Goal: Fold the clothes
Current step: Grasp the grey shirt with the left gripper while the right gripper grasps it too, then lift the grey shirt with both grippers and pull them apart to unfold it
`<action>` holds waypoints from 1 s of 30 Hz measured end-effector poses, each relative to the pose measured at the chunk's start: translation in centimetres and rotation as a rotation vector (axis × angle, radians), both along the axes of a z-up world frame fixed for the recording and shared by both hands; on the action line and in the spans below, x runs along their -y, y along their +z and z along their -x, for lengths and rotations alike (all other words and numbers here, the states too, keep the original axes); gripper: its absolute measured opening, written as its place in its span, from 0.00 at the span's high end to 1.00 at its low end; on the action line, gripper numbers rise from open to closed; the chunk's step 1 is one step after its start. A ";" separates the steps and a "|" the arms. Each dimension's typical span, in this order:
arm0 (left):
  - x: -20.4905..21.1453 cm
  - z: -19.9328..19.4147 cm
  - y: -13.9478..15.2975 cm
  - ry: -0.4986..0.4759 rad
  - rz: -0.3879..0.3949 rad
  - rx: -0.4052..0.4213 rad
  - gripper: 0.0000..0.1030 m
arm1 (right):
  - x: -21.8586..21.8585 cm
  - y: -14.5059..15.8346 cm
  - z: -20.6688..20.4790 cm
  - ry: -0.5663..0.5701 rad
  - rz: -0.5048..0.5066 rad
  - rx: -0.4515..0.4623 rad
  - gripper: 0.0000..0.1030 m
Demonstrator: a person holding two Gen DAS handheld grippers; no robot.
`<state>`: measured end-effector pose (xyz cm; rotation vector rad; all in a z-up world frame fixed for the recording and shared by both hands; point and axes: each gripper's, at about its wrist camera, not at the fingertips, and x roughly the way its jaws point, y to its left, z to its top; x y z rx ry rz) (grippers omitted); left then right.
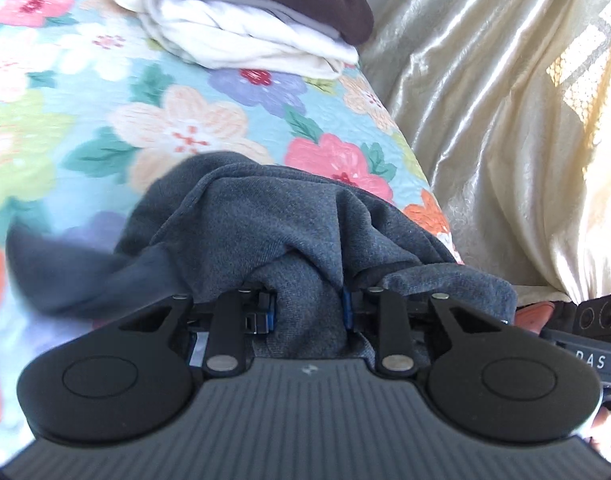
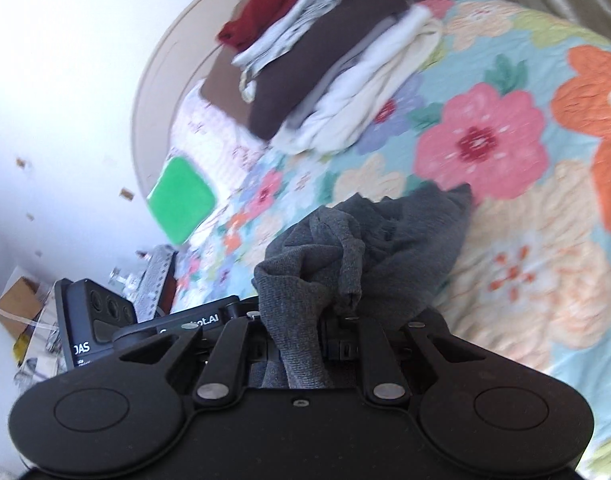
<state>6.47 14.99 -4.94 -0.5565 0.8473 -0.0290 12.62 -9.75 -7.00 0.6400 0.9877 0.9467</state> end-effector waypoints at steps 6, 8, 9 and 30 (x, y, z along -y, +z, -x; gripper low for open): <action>-2.2 5.2 1.5 0.037 -0.095 0.000 0.74 | -4.7 0.7 3.8 0.110 -0.001 0.026 0.83; -3.1 6.8 1.3 0.061 -0.081 -0.007 0.74 | -5.8 0.8 4.9 0.138 0.005 0.034 0.83; -3.6 7.5 1.2 0.072 -0.072 -0.009 0.74 | -6.2 0.7 5.4 0.152 0.005 0.035 0.83; -6.3 11.8 2.4 0.142 -0.045 -0.038 0.74 | -8.5 3.1 10.1 0.252 0.113 0.155 0.83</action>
